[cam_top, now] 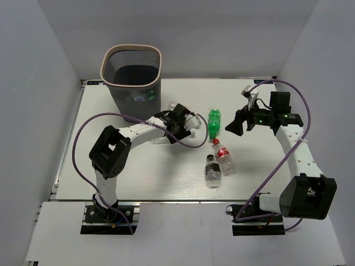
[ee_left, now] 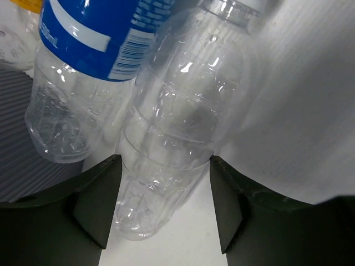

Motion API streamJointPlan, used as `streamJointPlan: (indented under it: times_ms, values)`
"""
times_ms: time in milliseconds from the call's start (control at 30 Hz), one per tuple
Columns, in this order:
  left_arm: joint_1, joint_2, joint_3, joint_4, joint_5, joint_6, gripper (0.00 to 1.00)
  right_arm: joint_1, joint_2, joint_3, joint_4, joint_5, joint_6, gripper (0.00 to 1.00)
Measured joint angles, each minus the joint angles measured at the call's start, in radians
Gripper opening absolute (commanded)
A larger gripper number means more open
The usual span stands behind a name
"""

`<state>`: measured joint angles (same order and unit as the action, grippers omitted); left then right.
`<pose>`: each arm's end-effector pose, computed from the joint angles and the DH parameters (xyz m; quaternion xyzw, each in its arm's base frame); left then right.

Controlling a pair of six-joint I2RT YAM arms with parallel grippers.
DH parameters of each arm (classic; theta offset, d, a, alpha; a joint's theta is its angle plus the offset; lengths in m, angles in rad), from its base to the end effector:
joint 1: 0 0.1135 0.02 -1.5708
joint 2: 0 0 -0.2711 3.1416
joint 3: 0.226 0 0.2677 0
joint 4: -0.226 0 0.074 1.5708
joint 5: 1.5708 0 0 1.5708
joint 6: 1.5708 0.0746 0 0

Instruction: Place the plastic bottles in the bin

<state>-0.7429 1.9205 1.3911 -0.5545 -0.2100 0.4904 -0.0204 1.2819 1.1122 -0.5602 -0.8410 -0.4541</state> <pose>0.3325 -0.2842 0.1583 0.5376 0.8020 0.0707 0.2506 0.3033 0.0494 0.3059 -0.3420 0.7780 0.2746 0.4498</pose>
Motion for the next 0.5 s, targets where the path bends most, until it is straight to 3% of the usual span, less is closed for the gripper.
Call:
streamJointPlan:
  times_ms: [300, 333, 500]
  values:
    - [0.002, 0.014, -0.037, 0.082, 0.038, 0.024, 0.8, 0.0, 0.001, -0.013, -0.029, -0.031, -0.003, 0.9]
    - [0.002, 0.023, -0.045, 0.08, 0.057, 0.021, 0.93, 0.0, 0.002, -0.013, -0.031, -0.033, -0.005, 0.9]
    - [0.001, 0.036, -0.058, 0.084, 0.123, 0.006, 0.88, 0.0, 0.011, -0.013, -0.05, -0.042, -0.022, 0.9]
